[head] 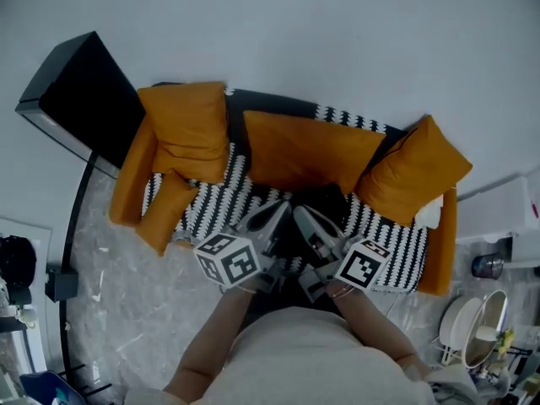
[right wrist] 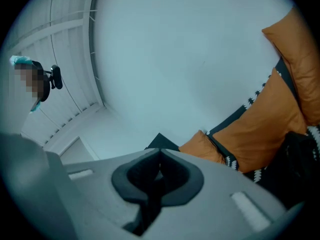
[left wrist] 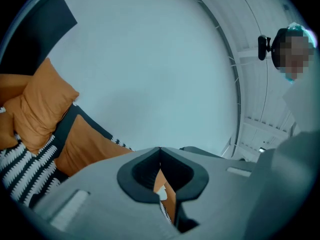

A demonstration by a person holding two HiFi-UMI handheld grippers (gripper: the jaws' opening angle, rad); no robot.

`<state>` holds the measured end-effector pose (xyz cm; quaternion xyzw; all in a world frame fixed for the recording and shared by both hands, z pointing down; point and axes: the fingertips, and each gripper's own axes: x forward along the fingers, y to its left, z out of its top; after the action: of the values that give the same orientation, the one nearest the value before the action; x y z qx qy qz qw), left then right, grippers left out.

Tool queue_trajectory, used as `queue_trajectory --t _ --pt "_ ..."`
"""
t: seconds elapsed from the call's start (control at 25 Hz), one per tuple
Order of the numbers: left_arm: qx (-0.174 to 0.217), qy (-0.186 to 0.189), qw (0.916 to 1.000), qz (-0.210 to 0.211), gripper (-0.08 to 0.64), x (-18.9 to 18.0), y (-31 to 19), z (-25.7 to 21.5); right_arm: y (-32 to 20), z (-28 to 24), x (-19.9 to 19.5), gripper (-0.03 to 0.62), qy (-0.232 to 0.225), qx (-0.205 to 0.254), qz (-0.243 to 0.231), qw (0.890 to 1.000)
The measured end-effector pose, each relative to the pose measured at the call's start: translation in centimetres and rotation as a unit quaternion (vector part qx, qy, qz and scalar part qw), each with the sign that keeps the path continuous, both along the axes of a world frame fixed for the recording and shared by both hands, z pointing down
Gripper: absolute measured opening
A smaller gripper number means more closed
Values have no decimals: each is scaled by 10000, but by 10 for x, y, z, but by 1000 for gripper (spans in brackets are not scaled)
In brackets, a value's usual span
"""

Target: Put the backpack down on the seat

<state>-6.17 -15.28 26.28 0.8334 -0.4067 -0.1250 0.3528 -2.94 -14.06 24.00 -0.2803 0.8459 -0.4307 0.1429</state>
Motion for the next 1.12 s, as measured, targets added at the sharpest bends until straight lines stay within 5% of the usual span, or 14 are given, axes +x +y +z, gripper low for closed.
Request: queue_trajectory --t 0.32,1.12 --pt "-51 210 9995 -212 6 -16 10 -3 9 -4 -20 3 -30 111 -290 9995" --pt "-339 -90 9976 -600 6 -20 24 14 9 10 -24 3 56 -102 -261 9996"
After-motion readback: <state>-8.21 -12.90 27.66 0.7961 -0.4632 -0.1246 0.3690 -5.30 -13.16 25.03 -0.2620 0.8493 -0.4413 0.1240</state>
